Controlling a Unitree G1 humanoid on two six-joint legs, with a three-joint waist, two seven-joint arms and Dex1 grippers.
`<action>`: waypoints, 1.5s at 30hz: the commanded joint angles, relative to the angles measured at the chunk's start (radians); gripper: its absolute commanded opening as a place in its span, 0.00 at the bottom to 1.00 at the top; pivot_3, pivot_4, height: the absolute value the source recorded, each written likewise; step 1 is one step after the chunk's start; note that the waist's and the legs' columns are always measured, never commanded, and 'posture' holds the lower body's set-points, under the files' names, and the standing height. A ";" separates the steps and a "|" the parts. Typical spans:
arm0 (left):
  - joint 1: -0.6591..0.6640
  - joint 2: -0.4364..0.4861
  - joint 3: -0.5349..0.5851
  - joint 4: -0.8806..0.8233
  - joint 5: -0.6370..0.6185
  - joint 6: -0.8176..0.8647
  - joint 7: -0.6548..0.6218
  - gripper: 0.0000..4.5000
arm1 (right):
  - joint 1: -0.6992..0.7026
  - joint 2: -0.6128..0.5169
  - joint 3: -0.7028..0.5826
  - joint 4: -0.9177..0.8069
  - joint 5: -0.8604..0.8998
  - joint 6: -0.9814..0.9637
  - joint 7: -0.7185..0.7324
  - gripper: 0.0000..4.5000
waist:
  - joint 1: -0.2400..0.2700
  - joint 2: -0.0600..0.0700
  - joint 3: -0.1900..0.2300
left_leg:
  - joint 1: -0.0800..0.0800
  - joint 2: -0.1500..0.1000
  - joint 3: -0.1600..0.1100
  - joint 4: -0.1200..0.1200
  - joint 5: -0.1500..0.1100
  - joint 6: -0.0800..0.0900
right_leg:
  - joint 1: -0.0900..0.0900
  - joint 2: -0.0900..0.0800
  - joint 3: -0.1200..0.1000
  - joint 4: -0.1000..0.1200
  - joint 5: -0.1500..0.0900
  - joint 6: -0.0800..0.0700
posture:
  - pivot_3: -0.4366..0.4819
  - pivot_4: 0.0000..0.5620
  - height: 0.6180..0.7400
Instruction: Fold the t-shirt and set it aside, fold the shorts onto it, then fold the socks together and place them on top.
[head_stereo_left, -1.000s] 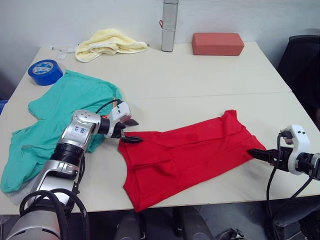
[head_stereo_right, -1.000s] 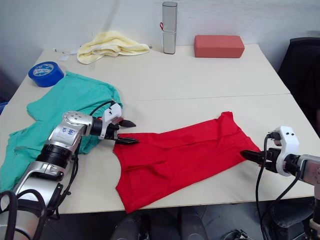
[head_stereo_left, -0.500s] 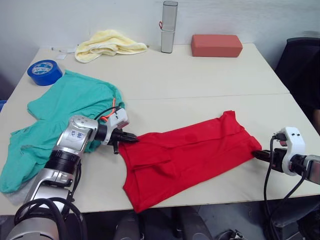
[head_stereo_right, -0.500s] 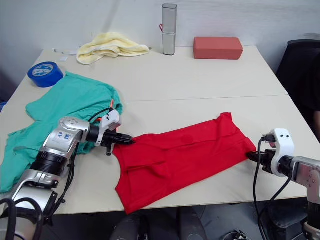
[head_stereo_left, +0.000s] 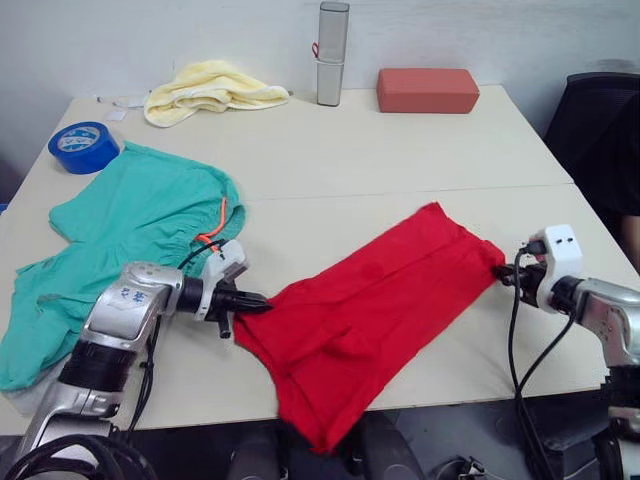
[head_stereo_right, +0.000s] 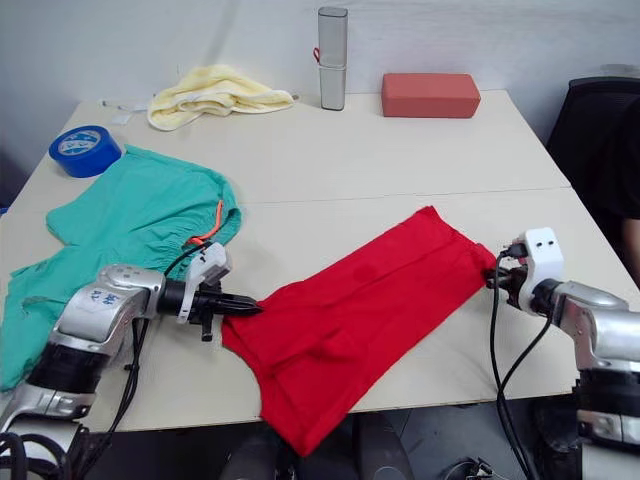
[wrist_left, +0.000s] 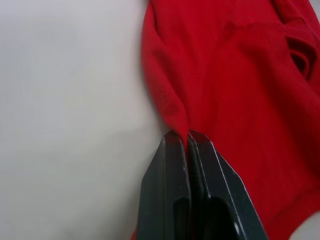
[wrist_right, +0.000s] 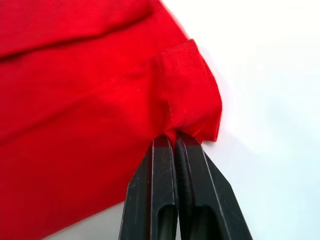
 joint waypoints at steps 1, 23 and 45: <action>0.053 -0.007 0.047 -0.099 -0.040 0.089 0.085 0.00 | -0.071 0.005 0.026 0.087 -0.048 -0.127 0.011 0.01 | 0.001 0.000 0.000 | 0.000 0.000 0.000 0.000 0.000 0.000 | 0.000 0.000 0.000 0.000 0.000 0.000 | 0.48 0.27 1.00; 0.198 0.091 0.182 -0.335 -0.246 0.217 0.205 0.56 | -0.105 -0.102 0.015 0.049 0.011 -0.079 0.241 0.69 | 0.004 0.005 0.003 | 0.000 0.002 -0.004 0.000 0.002 -0.003 | 0.001 -0.002 0.001 0.000 -0.001 -0.001 | 0.48 0.27 1.00; -0.519 -0.354 -0.167 0.556 0.045 -0.294 0.141 0.99 | 0.423 0.029 -0.247 -0.996 0.522 0.852 0.018 1.00 | 0.031 0.001 0.002 | -0.007 -0.008 -0.006 0.001 0.000 0.004 | -0.001 -0.002 0.000 -0.004 0.001 0.002 | 0.48 0.27 1.00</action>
